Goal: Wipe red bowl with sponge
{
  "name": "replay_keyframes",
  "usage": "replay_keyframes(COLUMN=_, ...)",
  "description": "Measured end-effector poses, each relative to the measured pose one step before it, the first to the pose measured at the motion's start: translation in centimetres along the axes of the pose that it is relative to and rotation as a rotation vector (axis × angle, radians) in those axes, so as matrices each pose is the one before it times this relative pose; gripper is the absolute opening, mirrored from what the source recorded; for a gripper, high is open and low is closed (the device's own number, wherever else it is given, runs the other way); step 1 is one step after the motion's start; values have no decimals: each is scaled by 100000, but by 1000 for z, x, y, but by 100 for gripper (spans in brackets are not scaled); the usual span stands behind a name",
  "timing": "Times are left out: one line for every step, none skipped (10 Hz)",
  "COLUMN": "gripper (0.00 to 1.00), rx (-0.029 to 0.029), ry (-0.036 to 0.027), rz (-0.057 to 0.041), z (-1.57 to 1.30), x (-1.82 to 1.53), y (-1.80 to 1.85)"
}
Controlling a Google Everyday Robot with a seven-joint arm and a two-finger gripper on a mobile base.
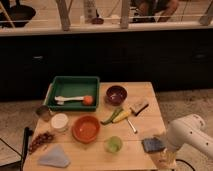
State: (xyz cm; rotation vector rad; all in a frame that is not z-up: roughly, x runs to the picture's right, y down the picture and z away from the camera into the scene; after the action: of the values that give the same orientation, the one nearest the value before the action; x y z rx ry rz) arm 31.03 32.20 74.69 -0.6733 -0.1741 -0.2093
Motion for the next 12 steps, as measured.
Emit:
replay_keyframes(gripper=80, rx=-176, ry=186, rz=-46, z=18, x=69, y=33)
replay_keyframes(gripper=80, rx=-93, ry=17, rz=-88, z=12, x=11, y=0)
replay_keyframes(gripper=80, rx=-236, ry=63, rz=-289, z=70, x=25, y=-12)
replay_keyframes(gripper=80, rx=-92, ry=202, rz=-497, z=41, x=-25, y=-122)
replay_keyframes(gripper=80, rx=-180, ry=165, rz=-134, z=24, x=39, y=11)
replay_keyframes(gripper=80, rx=-176, ry=166, rz=-159, z=42, x=63, y=32)
replay_keyframes(gripper=80, rx=-160, ry=179, rz=-124, z=48, x=47, y=14)
replay_keyframes(gripper=80, rx=-89, ry=140, rz=-83, z=22, x=40, y=-19)
replay_keyframes(gripper=80, rx=-178, ry=119, rz=-96, z=60, x=37, y=-22)
replay_keyframes(gripper=80, rx=-184, ry=132, rz=-173, z=53, x=9, y=-62)
replay_keyframes(gripper=80, rx=-120, ry=142, rz=-114, z=20, x=21, y=-18)
replay_keyframes(gripper=80, rx=-223, ry=137, rz=8, z=66, x=55, y=74)
